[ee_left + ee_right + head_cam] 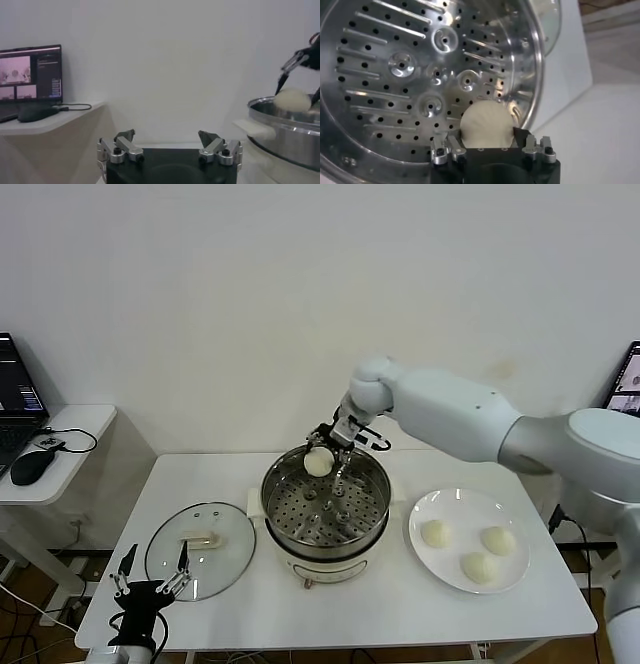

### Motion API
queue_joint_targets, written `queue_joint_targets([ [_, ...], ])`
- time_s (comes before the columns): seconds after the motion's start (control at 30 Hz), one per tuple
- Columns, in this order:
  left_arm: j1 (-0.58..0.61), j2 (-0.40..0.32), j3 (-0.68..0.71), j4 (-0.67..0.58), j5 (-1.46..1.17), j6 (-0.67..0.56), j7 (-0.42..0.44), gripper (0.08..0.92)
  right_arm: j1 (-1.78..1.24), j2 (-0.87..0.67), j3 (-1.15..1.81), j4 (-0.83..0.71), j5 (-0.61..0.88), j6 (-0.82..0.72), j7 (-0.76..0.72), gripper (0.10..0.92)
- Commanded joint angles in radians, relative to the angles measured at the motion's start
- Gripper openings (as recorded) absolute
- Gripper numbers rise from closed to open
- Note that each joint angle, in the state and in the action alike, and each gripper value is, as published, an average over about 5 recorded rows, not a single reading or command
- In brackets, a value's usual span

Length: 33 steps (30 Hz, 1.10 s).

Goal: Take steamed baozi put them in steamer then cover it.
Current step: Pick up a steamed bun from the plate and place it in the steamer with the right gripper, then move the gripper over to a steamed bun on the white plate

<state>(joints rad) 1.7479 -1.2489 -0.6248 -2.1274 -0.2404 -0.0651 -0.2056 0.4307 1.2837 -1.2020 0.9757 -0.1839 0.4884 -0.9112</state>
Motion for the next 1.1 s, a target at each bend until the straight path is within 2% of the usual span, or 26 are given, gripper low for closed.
queue_joint_targets([
  [0.03,-0.003,0.002,0.001,-0.004,-0.001,0.003,0.001,0.823,-0.022,0.031,-0.01,-0.041,-0.095,0.069,0.008,0.662],
  [0.23,-0.006,0.0,0.007,-0.006,0.0,0.007,0.002,0.823,-0.029,0.031,-0.01,-0.046,-0.083,0.078,0.019,0.679],
  [0.47,0.001,-0.003,0.005,-0.019,0.001,0.011,0.003,0.823,0.001,0.023,-0.01,-0.025,-0.017,0.052,0.024,0.809],
  [0.53,0.003,-0.004,0.004,-0.027,0.001,0.018,0.003,0.823,0.047,-0.006,-0.036,0.04,0.099,-0.054,-0.007,0.82],
  [0.63,0.005,-0.007,0.004,-0.05,-0.001,0.034,0.001,0.823,0.128,-0.088,-0.072,0.192,0.319,-0.323,-0.057,0.822],
  [0.7,0.008,-0.007,0.004,-0.067,-0.001,0.042,0.001,0.823,0.165,-0.152,-0.074,0.284,0.41,-0.48,-0.072,0.823],
  [0.87,0.012,0.002,0.004,-0.083,-0.001,0.049,0.002,0.823,0.243,-0.332,-0.077,0.459,0.495,-0.695,-0.088,0.823],
  [1.1,0.011,0.036,-0.01,-0.084,-0.005,0.069,0.004,0.823,0.309,-0.62,-0.096,0.659,0.53,-0.832,-0.084,0.823],
])
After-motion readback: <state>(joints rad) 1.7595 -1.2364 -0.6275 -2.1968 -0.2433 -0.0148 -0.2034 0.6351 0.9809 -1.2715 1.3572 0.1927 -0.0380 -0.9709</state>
